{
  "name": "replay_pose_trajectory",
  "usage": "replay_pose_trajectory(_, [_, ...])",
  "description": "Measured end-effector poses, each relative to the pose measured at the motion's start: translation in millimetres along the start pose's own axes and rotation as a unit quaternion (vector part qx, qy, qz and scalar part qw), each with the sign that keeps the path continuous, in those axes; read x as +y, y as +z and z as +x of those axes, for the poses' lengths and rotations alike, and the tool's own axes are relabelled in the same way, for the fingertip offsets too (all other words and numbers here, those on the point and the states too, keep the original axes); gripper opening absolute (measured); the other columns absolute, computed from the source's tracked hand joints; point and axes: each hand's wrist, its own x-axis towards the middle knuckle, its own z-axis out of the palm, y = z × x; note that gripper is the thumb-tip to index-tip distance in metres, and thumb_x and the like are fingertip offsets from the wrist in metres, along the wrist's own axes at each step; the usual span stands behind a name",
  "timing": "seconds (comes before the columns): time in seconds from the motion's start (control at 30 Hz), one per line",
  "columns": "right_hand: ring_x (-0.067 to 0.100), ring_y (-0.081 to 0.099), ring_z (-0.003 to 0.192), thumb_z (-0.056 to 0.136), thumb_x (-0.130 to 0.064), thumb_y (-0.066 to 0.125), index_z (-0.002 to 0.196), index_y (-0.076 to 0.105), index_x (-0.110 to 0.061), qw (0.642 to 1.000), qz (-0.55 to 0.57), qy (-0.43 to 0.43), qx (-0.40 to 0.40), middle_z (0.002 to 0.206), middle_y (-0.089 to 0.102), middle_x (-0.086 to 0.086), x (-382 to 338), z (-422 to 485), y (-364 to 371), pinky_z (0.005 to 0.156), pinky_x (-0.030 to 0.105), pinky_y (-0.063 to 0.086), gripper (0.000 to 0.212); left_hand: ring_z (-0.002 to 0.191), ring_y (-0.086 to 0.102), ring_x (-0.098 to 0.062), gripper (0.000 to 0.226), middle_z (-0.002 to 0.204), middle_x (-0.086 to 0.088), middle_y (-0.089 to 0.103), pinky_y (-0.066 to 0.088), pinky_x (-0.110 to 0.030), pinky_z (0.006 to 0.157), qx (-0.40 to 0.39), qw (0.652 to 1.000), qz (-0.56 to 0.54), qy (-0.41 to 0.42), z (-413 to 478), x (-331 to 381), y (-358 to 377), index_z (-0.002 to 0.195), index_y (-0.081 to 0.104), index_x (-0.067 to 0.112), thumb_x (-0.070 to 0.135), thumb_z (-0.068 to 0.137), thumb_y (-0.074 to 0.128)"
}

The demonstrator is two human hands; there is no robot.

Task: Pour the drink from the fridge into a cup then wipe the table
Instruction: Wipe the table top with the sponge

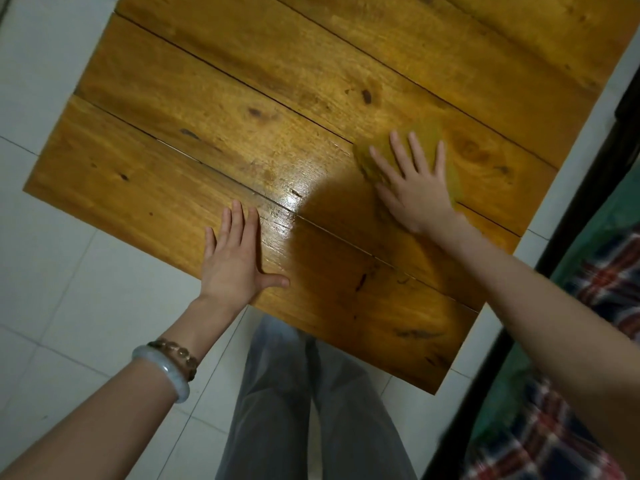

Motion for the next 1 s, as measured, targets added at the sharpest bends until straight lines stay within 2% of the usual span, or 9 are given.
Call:
replay_pose_trajectory(0.13, [0.031, -0.003, 0.144, 0.092, -0.061, 0.004, 0.149, 0.001, -0.035, 0.996, 0.035, 0.086, 0.004, 0.158, -0.003, 0.005, -57, 63, -15, 0.109, 0.065, -0.005, 0.062, 0.144, -0.013, -0.022, 0.134, 0.157, -0.009, -0.015, -0.002, -0.047, 0.116, 0.006, 1.000, -0.017, -0.007, 1, 0, 0, 0.150, -0.003, 0.016, 0.066, 0.052, 0.073])
replay_pose_trajectory(0.27, [0.033, 0.008, 0.144, 0.093, -0.056, 0.017, 0.149, 0.016, -0.034, 0.996, 0.012, -0.084, 0.013, 0.158, 0.011, 0.006, -116, 15, 6, 0.110, 0.065, -0.001, 0.060, 0.144, -0.012, -0.022, 0.135, 0.157, -0.010, -0.012, -0.001, -0.048, 0.116, 0.010, 0.999, -0.028, -0.011, 1, -1, 1, 0.151, -0.001, 0.015, 0.065, 0.051, 0.076])
replay_pose_trajectory(0.37, [0.031, 0.009, 0.144, 0.093, -0.056, 0.030, 0.148, 0.012, -0.035, 0.984, 0.013, -0.180, 0.009, 0.158, 0.010, 0.004, -100, -44, 22, 0.111, 0.063, 0.001, 0.061, 0.144, -0.011, -0.022, 0.136, 0.157, -0.010, -0.013, -0.001, -0.047, 0.116, 0.007, 0.999, -0.031, -0.007, 1, -2, 1, 0.151, -0.002, 0.015, 0.064, 0.051, 0.076])
replay_pose_trajectory(0.43, [0.029, 0.011, 0.144, 0.092, -0.054, 0.025, 0.147, 0.009, -0.036, 0.980, -0.017, -0.200, 0.008, 0.157, 0.013, 0.002, -66, -66, 26, 0.111, 0.062, 0.003, 0.061, 0.144, -0.011, -0.023, 0.136, 0.156, -0.011, -0.013, 0.000, -0.048, 0.116, 0.004, 1.000, -0.025, -0.005, 1, -1, 1, 0.151, -0.002, 0.014, 0.064, 0.051, 0.076])
replay_pose_trajectory(0.53, [0.031, 0.015, 0.142, 0.091, -0.052, 0.025, 0.146, 0.010, -0.034, 0.994, -0.035, -0.105, 0.005, 0.155, 0.021, 0.006, -7, -49, 16, 0.108, 0.068, 0.008, 0.060, 0.144, -0.011, -0.025, 0.136, 0.155, -0.012, -0.015, 0.001, -0.049, 0.116, 0.002, 1.000, -0.009, -0.005, 1, 0, 0, 0.151, -0.003, 0.013, 0.064, 0.052, 0.075])
replay_pose_trajectory(0.63, [0.031, 0.002, 0.145, 0.093, -0.057, 0.014, 0.148, 0.002, -0.036, 0.998, 0.015, 0.061, 0.014, 0.158, 0.004, 0.006, 17, 12, -4, 0.108, 0.068, 0.002, 0.060, 0.143, -0.014, -0.024, 0.135, 0.154, -0.010, -0.017, 0.001, -0.049, 0.117, -0.001, 1.000, -0.013, -0.007, 2, 1, 0, 0.150, -0.004, 0.013, 0.064, 0.052, 0.074])
replay_pose_trajectory(0.73, [0.031, -0.010, 0.144, 0.093, -0.060, 0.006, 0.147, -0.006, -0.036, 0.990, 0.047, 0.129, 0.012, 0.158, -0.010, 0.004, -15, 75, -19, 0.108, 0.066, -0.008, 0.061, 0.144, -0.014, -0.024, 0.137, 0.155, -0.010, -0.017, 0.000, -0.048, 0.117, -0.002, 1.000, -0.016, -0.013, 3, 0, 2, 0.150, -0.004, 0.014, 0.065, 0.050, 0.073])
replay_pose_trajectory(0.87, [0.031, -0.008, 0.144, 0.092, -0.063, 0.004, 0.148, -0.004, -0.037, 1.000, 0.009, -0.013, -0.001, 0.158, -0.008, 0.004, -83, 74, -19, 0.107, 0.066, -0.009, 0.063, 0.145, -0.009, -0.026, 0.138, 0.157, -0.012, -0.011, 0.002, -0.049, 0.116, 0.004, 1.000, -0.026, -0.017, 5, 1, 3, 0.150, 0.001, 0.013, 0.064, 0.046, 0.076])
replay_pose_trajectory(1.0, [0.032, 0.016, 0.143, 0.093, -0.058, 0.024, 0.147, 0.023, -0.034, 0.984, 0.006, -0.173, 0.036, 0.156, 0.020, 0.006, -87, 0, 11, 0.109, 0.065, 0.006, 0.058, 0.145, -0.006, -0.026, 0.138, 0.158, -0.013, -0.006, 0.004, -0.050, 0.116, 0.014, 0.999, -0.034, -0.014, 4, -1, 5, 0.150, 0.004, 0.013, 0.065, 0.045, 0.076])
